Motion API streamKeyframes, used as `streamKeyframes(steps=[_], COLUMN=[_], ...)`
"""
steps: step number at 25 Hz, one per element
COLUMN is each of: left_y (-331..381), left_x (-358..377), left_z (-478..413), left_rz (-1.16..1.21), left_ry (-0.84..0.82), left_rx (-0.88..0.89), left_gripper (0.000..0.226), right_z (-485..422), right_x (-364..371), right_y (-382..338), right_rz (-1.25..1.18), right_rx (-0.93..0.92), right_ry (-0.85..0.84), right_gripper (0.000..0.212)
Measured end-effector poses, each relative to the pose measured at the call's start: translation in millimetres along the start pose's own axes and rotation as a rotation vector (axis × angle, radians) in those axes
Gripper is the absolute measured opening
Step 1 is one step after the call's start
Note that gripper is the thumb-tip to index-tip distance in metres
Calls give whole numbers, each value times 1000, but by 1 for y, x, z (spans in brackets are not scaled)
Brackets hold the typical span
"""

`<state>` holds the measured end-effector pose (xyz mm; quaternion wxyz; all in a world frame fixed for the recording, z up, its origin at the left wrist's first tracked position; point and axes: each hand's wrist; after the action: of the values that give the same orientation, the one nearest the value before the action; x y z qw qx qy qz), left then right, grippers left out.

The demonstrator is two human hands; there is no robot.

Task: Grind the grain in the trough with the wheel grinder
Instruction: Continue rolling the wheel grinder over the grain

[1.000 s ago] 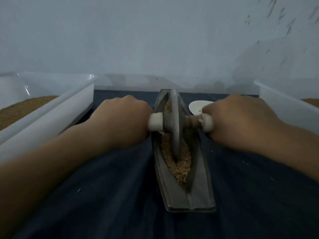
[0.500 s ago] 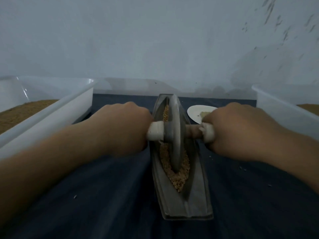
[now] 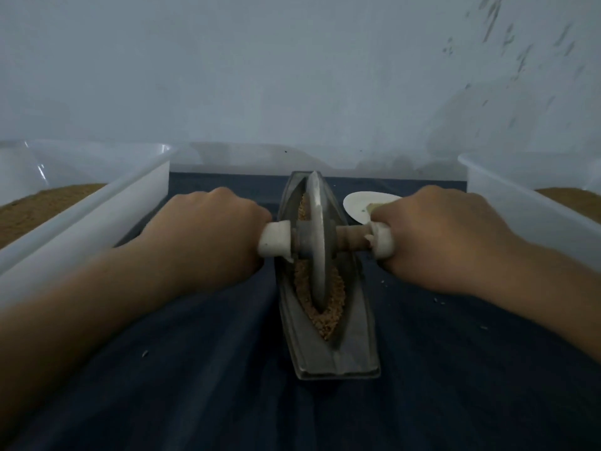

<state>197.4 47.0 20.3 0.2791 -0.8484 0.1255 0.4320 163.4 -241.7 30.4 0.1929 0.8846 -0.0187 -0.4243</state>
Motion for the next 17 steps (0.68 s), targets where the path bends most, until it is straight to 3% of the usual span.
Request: streamKeyframes(steps=[4, 7, 9, 12, 14, 17], left_y=[19, 13, 9, 10, 11, 14], left_x=[9, 3, -5, -11, -4, 6], left_z=[-44, -53, -24, 6, 1, -36], left_rz=[-112, -61, 7, -29, -33, 8], left_ry=[-72, -190, -156, 45, -18, -169], left_rx=[-287, -232, -120, -17, -86, -264], left_gripper=[10, 7, 8, 13, 14, 7], right_z=[-46, -52, -23, 12, -2, -43], right_x=[17, 11, 5, -3, 2, 12], right_y=[-19, -13, -4, -2, -9, -23], right_rz=[-128, -170, -146, 0, 48, -80], right_rx=[234, 195, 77, 23, 73, 196], right_ry=[-215, -326, -246, 48, 21, -172], right_gripper=[16, 13, 16, 31, 32, 16])
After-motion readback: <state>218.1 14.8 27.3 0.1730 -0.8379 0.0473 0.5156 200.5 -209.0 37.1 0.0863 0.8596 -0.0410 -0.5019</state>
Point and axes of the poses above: each hand's wrist, its own z-axis away from the middle knuckle, its own x-axis out of the palm, y = z × x, and after that the axes turned 3 degrees about x, right-handed
